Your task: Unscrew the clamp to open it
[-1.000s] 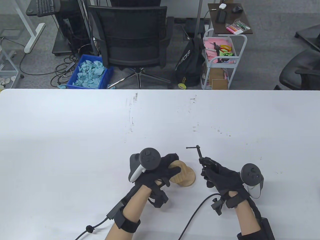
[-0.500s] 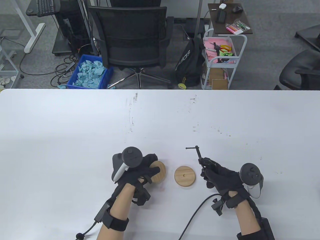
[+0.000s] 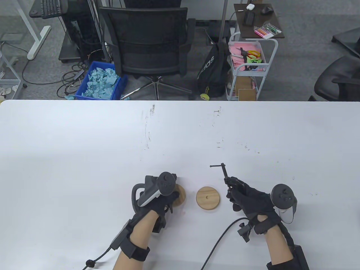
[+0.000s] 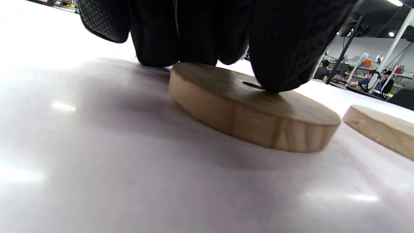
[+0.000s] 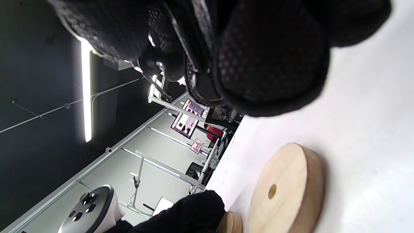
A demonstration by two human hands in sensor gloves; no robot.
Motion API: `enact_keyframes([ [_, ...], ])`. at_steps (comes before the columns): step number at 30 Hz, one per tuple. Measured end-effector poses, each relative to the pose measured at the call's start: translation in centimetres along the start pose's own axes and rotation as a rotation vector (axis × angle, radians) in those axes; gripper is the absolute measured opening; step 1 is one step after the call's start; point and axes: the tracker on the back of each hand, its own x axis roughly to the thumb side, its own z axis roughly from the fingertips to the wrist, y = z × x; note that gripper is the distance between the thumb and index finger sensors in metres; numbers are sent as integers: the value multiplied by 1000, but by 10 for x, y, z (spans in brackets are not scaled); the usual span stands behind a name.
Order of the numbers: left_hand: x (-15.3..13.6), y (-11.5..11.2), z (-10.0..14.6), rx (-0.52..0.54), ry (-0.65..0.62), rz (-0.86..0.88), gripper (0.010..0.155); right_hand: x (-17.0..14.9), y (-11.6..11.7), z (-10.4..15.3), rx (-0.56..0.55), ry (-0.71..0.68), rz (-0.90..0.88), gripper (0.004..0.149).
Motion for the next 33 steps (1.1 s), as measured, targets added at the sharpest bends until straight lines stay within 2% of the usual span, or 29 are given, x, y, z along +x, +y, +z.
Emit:
enact_keyframes([
  [5,4,6,6,82,14,-140,74,-1,-12,1,-41,20,-5,59],
  [9,7,25,16,157,-2,-155,82,-2,-28,5,-106,84,21,57],
  [14,1,43,34,173,-33,-239,98,-9,-51,9,-248,193,114,60],
  [16,-7,44,42,190,-29,-274,101,-14,-61,11,-343,225,124,58],
  [19,-23,38,52,199,-9,-283,102,-18,-71,13,-423,274,161,57],
  [22,-39,31,56,165,16,-249,101,-21,-72,10,-420,335,213,58],
  [25,-47,32,62,187,40,-237,99,-23,-67,3,-389,386,266,59],
  [33,-46,36,66,203,37,-215,97,-25,-53,-10,-323,469,396,58],
])
